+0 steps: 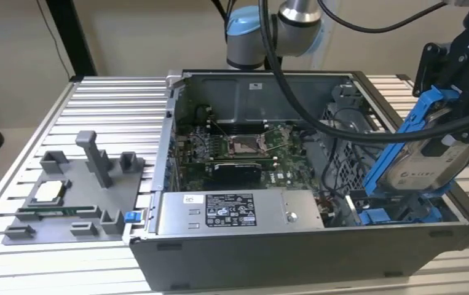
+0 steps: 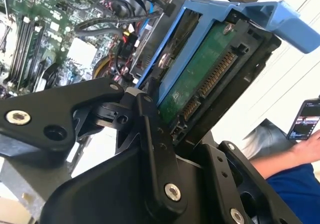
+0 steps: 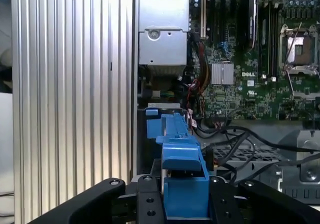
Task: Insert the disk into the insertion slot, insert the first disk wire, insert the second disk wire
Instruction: 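Insert the disk into the insertion slot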
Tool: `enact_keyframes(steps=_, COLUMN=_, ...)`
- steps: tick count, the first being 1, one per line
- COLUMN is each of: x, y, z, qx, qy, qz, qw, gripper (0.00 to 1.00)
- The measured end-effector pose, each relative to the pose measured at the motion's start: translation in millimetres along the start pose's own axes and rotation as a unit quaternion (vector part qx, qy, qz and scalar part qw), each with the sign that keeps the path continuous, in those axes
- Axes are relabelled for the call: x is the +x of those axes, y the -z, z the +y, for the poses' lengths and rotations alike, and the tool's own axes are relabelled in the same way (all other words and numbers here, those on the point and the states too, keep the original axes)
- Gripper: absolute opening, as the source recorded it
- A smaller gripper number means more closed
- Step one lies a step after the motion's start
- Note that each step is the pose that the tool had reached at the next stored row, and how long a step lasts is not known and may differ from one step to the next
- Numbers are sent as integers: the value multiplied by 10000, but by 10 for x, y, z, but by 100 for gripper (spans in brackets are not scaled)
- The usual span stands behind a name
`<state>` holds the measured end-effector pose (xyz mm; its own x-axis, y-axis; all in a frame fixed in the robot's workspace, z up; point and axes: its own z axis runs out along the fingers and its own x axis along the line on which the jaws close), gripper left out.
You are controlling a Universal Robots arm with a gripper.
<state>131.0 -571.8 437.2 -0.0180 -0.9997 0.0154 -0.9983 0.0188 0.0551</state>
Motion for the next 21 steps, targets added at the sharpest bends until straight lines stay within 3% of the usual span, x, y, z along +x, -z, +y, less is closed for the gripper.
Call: enact_keyframes(steps=21, x=-5, y=-369, z=15, qx=-1, qy=-106, qz=-5, qw=9999, gripper=0)
